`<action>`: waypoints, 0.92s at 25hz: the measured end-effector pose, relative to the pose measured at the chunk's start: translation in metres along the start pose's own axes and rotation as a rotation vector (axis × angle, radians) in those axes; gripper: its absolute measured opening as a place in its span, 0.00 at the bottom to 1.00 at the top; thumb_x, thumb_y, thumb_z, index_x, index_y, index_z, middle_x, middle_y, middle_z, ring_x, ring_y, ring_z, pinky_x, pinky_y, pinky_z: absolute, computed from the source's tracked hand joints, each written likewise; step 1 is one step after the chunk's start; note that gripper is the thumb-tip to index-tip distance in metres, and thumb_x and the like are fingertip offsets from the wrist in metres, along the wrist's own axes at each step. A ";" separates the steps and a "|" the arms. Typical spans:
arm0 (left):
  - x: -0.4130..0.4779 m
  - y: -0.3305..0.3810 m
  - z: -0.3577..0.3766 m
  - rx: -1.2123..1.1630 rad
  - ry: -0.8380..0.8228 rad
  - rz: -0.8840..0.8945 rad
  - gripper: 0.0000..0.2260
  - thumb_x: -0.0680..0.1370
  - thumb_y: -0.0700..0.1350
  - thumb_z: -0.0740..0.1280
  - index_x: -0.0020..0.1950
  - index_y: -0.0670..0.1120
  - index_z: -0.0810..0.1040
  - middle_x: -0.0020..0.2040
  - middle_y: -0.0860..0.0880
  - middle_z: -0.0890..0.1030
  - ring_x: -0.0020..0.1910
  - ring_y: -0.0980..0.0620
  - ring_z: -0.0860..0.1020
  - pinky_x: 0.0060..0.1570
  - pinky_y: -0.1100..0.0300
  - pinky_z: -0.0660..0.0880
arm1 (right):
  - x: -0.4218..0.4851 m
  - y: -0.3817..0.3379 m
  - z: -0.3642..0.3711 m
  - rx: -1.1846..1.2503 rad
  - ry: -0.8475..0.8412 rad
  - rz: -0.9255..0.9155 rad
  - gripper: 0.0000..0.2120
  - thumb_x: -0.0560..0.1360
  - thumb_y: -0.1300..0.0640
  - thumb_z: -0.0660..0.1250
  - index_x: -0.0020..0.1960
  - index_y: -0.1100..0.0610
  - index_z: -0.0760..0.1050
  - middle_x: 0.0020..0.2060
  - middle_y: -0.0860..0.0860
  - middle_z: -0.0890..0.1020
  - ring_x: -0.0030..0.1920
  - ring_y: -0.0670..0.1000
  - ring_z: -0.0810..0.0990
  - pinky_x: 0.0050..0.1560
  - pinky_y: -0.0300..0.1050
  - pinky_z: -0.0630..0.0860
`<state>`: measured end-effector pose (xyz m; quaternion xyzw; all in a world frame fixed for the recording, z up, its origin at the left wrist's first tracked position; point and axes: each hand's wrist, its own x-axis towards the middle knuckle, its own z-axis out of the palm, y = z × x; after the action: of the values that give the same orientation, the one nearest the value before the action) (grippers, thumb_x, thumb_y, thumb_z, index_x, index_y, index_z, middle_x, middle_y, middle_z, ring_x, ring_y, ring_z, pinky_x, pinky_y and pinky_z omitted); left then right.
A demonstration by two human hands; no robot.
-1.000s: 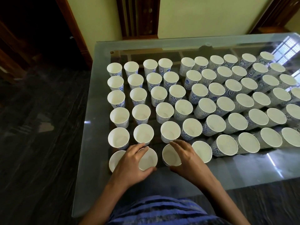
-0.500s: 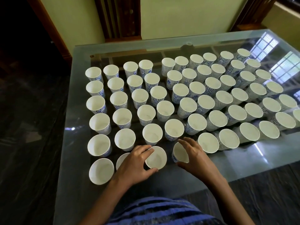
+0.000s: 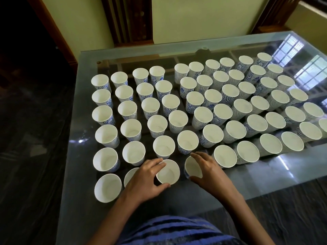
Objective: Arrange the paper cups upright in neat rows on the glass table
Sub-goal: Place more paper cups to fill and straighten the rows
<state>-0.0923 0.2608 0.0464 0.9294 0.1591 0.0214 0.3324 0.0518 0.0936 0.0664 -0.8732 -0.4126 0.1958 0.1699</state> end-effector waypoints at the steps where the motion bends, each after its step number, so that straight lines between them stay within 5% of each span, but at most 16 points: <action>1: 0.000 0.000 0.000 -0.002 0.007 -0.006 0.30 0.68 0.54 0.73 0.67 0.49 0.71 0.69 0.52 0.69 0.67 0.56 0.66 0.62 0.72 0.55 | 0.000 0.000 0.000 -0.002 -0.002 -0.002 0.36 0.68 0.54 0.73 0.71 0.56 0.62 0.70 0.53 0.66 0.69 0.53 0.64 0.67 0.41 0.62; 14: 0.082 0.001 -0.034 0.008 0.314 -0.122 0.21 0.69 0.49 0.74 0.60 0.43 0.78 0.61 0.45 0.77 0.61 0.47 0.74 0.60 0.58 0.68 | 0.077 0.001 -0.033 0.118 0.132 -0.071 0.28 0.69 0.55 0.73 0.67 0.58 0.70 0.65 0.55 0.72 0.63 0.55 0.72 0.62 0.45 0.69; 23: 0.144 -0.024 -0.032 0.060 0.181 -0.245 0.32 0.68 0.54 0.73 0.68 0.46 0.69 0.70 0.48 0.67 0.69 0.50 0.64 0.67 0.60 0.60 | 0.171 0.002 -0.041 0.054 0.014 -0.042 0.38 0.65 0.52 0.76 0.70 0.59 0.65 0.69 0.57 0.67 0.68 0.57 0.66 0.66 0.47 0.64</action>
<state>0.0325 0.3428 0.0467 0.9068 0.3012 0.0594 0.2888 0.1729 0.2211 0.0665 -0.8607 -0.4245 0.1972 0.2002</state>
